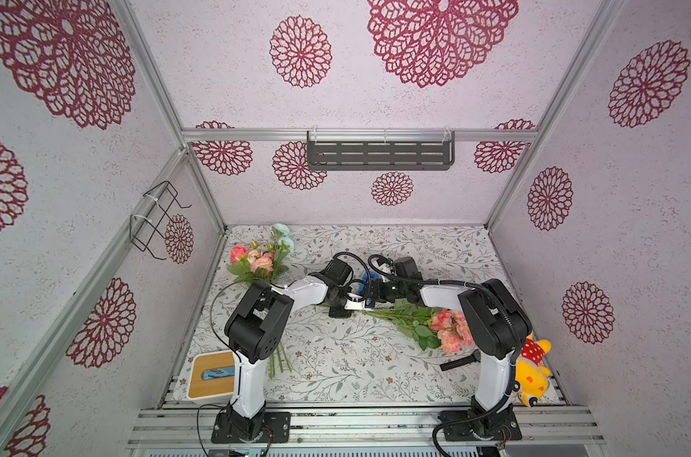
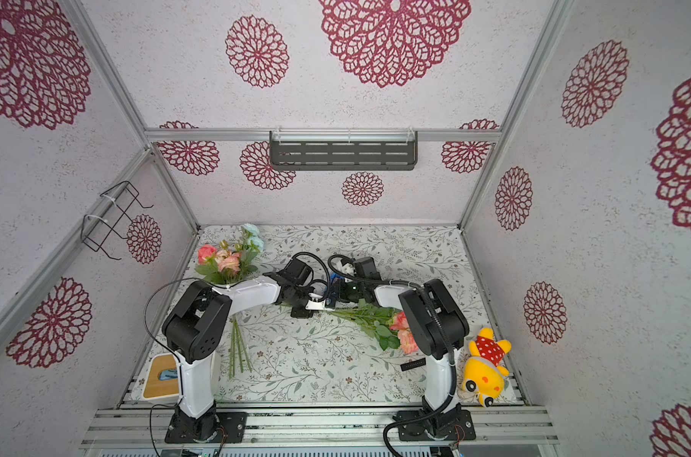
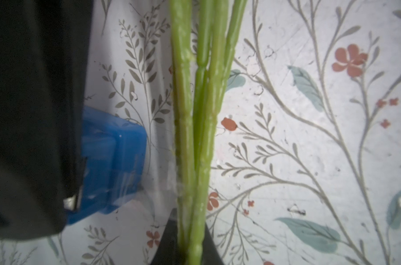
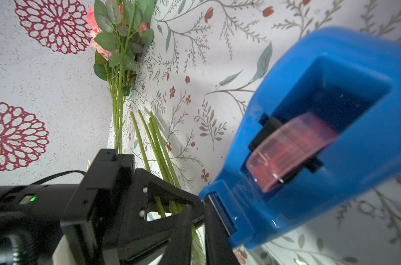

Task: Wrap bouquets with tape
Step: Tear off the tape using the Tape Cutter.

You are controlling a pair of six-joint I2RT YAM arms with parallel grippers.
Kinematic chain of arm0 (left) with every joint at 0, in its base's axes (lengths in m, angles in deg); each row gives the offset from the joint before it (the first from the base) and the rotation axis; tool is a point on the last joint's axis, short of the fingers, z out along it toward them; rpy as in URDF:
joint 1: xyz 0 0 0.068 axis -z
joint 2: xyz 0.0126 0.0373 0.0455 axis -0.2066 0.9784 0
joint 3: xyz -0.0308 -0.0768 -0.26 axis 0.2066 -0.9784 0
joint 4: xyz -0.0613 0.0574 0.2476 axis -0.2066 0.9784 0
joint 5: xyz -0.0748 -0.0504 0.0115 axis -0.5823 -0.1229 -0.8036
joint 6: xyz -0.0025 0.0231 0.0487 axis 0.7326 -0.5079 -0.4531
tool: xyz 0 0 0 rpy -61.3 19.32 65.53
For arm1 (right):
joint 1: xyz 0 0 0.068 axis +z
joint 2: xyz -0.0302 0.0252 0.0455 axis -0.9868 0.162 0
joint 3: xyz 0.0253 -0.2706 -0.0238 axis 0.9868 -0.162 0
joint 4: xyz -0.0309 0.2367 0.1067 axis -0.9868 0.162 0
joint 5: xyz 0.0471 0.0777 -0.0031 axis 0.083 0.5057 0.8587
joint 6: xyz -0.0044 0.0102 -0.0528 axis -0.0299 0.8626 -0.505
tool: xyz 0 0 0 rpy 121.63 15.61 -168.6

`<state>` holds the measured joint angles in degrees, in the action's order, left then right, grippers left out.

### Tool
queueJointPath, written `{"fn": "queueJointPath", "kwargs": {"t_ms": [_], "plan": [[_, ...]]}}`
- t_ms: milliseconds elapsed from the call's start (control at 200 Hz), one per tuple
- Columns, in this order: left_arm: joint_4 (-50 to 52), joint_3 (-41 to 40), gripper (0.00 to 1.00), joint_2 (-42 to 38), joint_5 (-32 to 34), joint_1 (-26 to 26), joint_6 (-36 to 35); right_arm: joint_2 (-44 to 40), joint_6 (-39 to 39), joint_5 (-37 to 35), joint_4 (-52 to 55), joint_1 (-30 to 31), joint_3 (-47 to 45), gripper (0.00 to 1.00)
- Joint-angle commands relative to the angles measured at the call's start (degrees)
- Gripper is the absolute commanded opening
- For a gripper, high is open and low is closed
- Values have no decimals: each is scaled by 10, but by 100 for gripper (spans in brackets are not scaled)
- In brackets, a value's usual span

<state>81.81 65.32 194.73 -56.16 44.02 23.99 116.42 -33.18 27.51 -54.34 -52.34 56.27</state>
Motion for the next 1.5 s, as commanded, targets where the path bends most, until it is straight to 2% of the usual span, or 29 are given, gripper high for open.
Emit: {"fn": "queueJointPath", "kwargs": {"t_ms": [0,90,170,330,620,771,896,1226,1361,1491], "plan": [[23,-13,0,4,-7,1,13,1,-57,-26,74,22,-5,15],[21,-14,0,3,-9,0,14,-2,-73,-39,79,25,-15,15],[20,-13,0,3,-8,0,15,3,-118,-63,118,32,-8,15],[19,-13,0,3,-8,0,16,11,-154,-46,126,37,-16,15],[18,-16,0,3,-7,0,19,20,-74,75,23,33,-37,14],[15,-17,0,3,-8,0,20,30,-79,70,46,32,-20,13],[15,-15,0,4,-7,1,22,23,-33,92,-11,16,-40,13],[9,-18,0,5,-8,1,25,-10,1,147,-31,6,-39,16],[10,-18,0,5,-9,3,25,-11,0,140,-28,7,-44,16],[12,-19,0,5,-10,3,24,-5,-50,83,40,8,-31,16]]}}
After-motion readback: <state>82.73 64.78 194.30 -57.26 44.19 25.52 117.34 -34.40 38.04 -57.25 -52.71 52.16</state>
